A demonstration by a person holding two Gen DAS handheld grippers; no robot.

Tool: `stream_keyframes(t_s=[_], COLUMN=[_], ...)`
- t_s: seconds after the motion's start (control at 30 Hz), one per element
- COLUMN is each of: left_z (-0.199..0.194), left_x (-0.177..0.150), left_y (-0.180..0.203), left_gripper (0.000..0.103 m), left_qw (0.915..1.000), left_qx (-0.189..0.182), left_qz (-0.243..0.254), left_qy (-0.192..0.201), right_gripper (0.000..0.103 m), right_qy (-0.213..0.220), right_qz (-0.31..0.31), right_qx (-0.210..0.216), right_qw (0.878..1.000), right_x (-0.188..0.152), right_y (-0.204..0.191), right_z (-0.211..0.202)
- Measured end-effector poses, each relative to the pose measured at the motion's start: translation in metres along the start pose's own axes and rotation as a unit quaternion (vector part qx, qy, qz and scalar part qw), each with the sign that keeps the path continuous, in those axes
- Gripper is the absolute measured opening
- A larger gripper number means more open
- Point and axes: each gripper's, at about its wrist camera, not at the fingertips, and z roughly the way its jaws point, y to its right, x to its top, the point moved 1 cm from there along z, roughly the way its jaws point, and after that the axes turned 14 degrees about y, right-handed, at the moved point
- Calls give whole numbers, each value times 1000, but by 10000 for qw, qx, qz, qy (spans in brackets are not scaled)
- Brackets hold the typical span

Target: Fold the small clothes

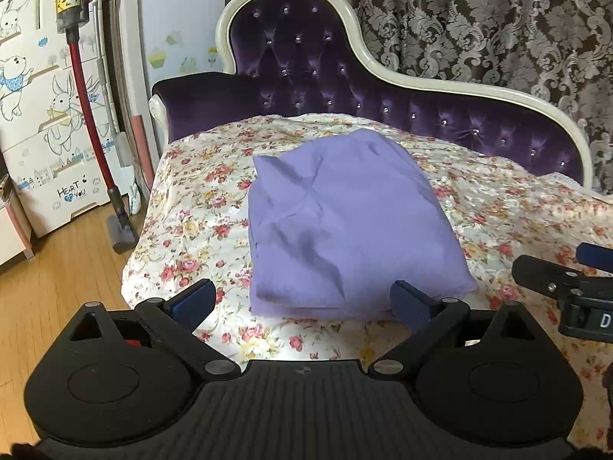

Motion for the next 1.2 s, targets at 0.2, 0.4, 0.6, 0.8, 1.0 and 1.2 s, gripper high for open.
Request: stream_keyframes(t_s=[0.2, 0.4, 0.6, 0.8, 1.0, 1.2], left_z=[-2, -1, 1, 2, 5, 6], left_x=[-3, -6, -7, -7, -9, -10], left_y=[0, 0, -1, 0, 1, 2], left_gripper=[99, 99, 99, 99, 99, 99], left_qw=[9999, 9999, 9998, 9997, 9996, 9996], left_qx=[27, 56, 41, 35, 36, 27], left_qz=[-63, -56, -83, -99, -116, -106], left_qy=[-75, -137, -183, -209, -248, -270], right_gripper=[102, 102, 102, 102, 102, 102], right_qy=[-39, -98, -158, -206, -274, -329], right_qz=[-21, 34, 43, 72, 84, 110], right_qx=[-13, -45, -37, -28, -9, 5], right_qw=[10000, 9999, 9999, 9998, 9996, 9994], right_x=[-4, -8, -11, -12, -14, -15], right_y=[0, 3, 3, 4, 4, 5], right_z=[-2, -1, 0, 2, 5, 8])
